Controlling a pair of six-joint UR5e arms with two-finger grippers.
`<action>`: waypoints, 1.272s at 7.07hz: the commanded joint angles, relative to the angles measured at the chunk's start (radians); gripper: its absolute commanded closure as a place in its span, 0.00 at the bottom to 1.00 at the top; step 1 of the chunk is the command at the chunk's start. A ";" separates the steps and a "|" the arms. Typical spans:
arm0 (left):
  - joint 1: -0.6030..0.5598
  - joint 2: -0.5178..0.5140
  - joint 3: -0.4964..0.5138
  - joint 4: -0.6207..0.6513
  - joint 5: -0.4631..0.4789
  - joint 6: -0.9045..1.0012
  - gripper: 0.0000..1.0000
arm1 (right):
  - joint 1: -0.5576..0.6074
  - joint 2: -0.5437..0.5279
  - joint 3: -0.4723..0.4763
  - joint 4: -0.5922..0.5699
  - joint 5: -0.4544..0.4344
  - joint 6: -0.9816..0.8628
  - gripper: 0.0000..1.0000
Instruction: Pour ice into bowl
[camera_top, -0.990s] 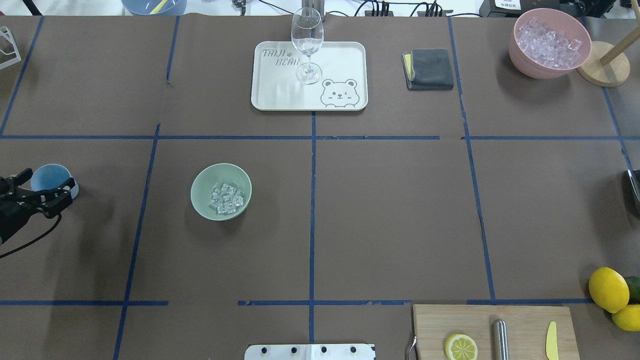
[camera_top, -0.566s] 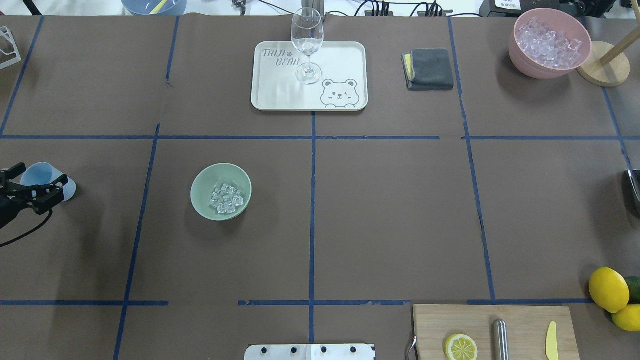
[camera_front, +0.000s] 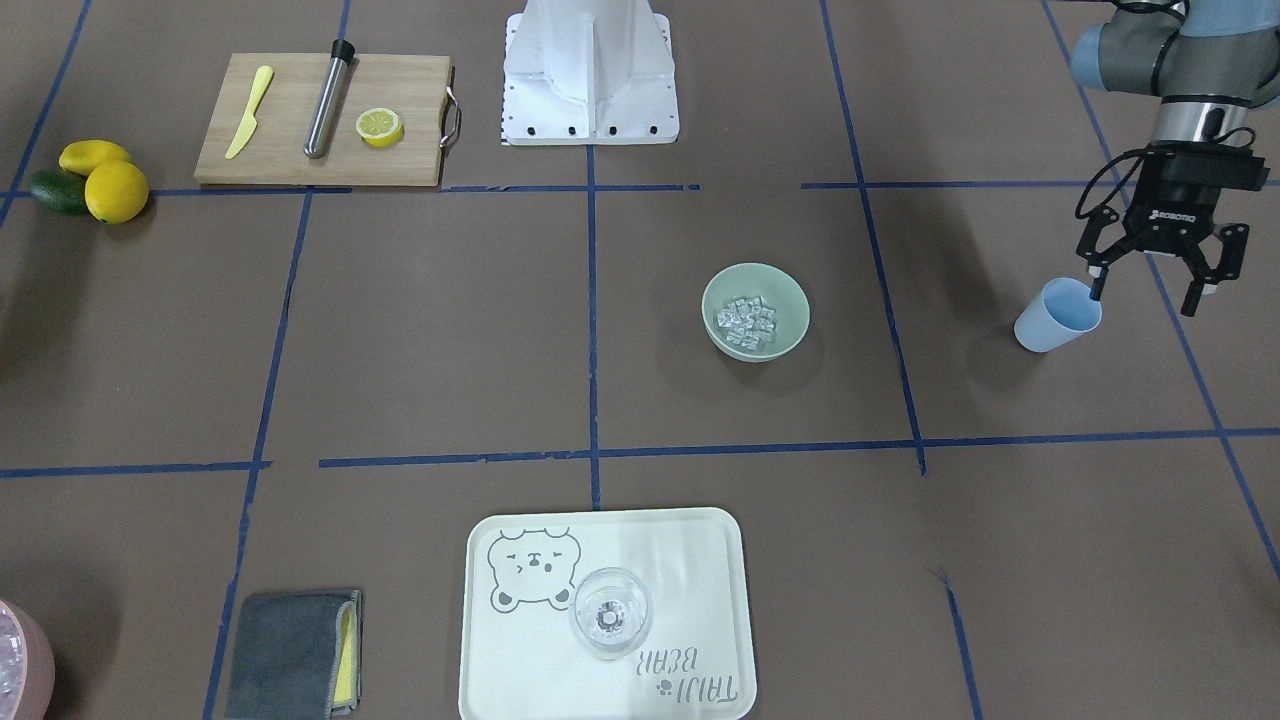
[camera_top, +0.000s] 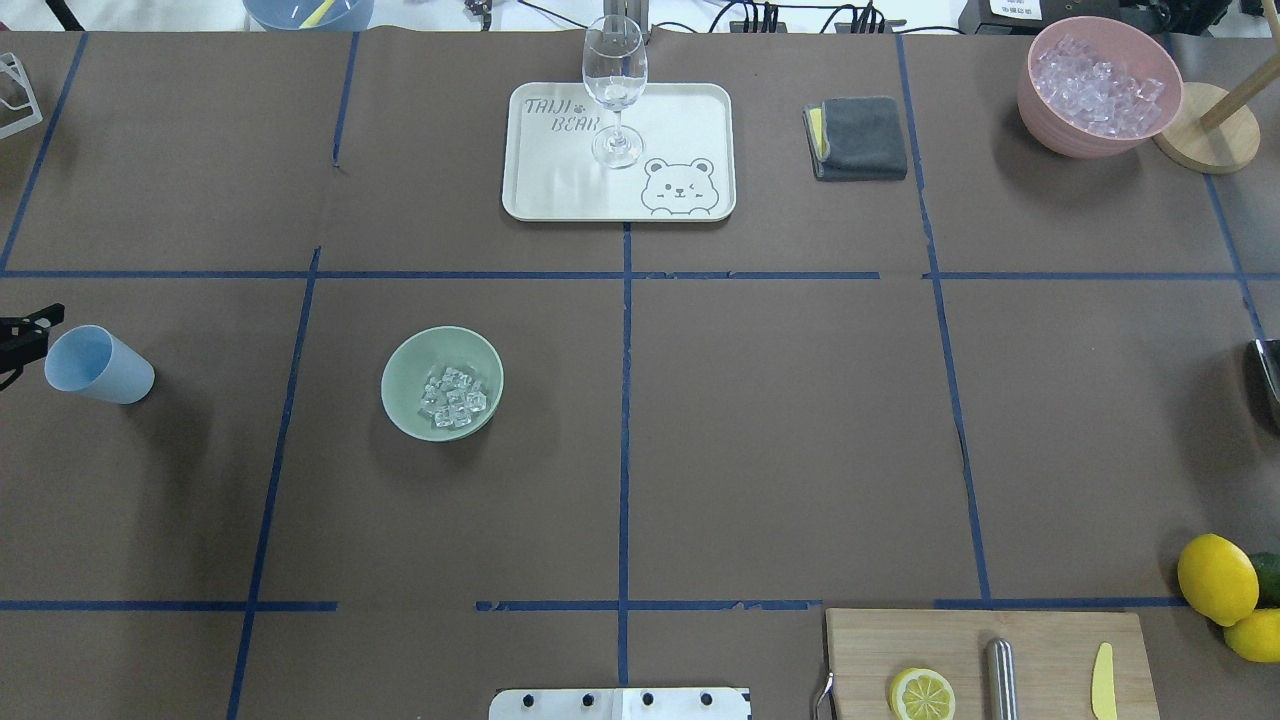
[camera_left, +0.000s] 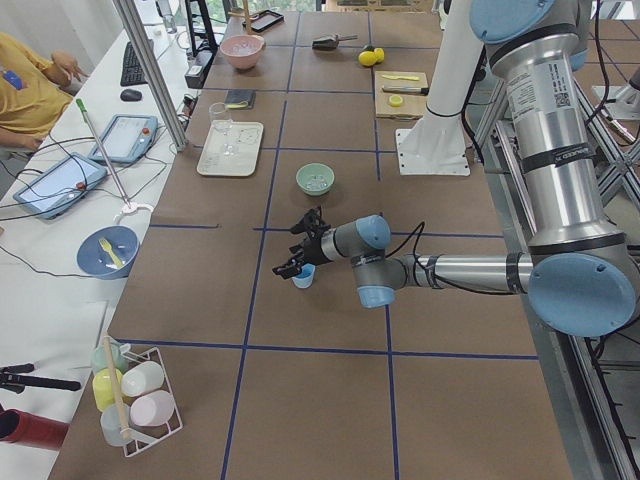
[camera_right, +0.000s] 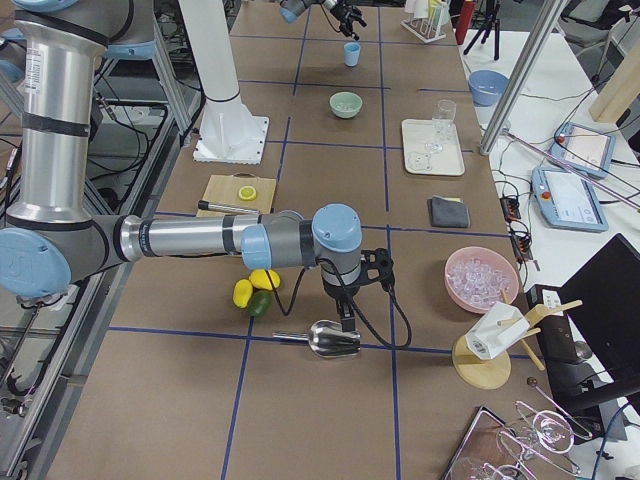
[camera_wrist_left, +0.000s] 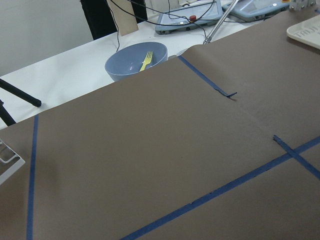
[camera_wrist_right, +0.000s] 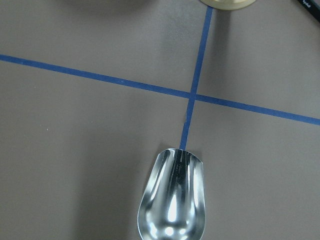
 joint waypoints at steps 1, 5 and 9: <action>-0.285 -0.066 0.000 0.184 -0.316 0.207 0.00 | -0.002 0.007 0.036 0.025 0.010 0.000 0.00; -0.508 -0.184 0.006 0.836 -0.522 0.301 0.00 | -0.031 0.021 0.042 0.156 0.227 0.038 0.00; -0.686 -0.160 -0.044 1.199 -0.777 0.472 0.00 | -0.332 0.198 0.189 0.173 0.176 0.513 0.00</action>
